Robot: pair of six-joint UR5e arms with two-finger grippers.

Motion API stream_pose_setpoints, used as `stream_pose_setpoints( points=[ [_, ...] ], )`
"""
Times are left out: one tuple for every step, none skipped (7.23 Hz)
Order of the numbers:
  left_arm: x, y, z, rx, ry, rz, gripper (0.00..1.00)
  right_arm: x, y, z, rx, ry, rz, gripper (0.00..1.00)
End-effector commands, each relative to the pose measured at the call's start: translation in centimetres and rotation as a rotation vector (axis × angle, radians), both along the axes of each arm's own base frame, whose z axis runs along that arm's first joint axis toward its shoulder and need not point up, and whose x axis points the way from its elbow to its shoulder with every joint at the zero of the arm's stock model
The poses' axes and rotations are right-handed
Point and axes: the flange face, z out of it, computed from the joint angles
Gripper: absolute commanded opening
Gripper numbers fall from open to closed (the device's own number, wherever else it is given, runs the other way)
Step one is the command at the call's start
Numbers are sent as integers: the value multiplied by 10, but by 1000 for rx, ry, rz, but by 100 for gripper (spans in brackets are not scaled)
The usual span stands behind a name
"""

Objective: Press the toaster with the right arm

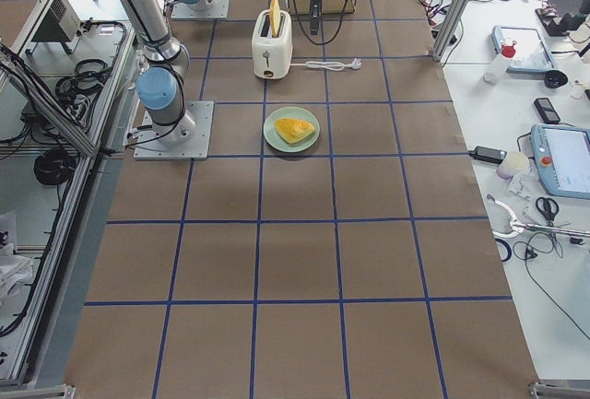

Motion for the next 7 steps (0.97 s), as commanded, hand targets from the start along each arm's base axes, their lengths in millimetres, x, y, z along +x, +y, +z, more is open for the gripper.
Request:
stream_pose_setpoints(
  points=[
    [0, 0, 0, 0, 0, 0, 100, -6, -9, 9, -83, 66, 96, 100],
    [0, 0, 0, 0, 0, 0, 100, -16, -8, 16, -67, 167, 151, 100],
    [0, 0, 0, 0, 0, 0, 100, -18, -8, 24, -18, 183, 156, 100],
    [0, 0, 0, 0, 0, 0, 100, -21, -14, 30, 40, 205, 160, 100],
    [0, 0, 0, 0, 0, 0, 100, -21, -23, 40, 53, 207, 161, 100],
    [0, 0, 0, 0, 0, 0, 100, -19, -24, 41, 53, 187, 146, 100],
    [0, 0, 0, 0, 0, 0, 100, -16, -25, 45, 41, 127, 117, 100]
  ],
)
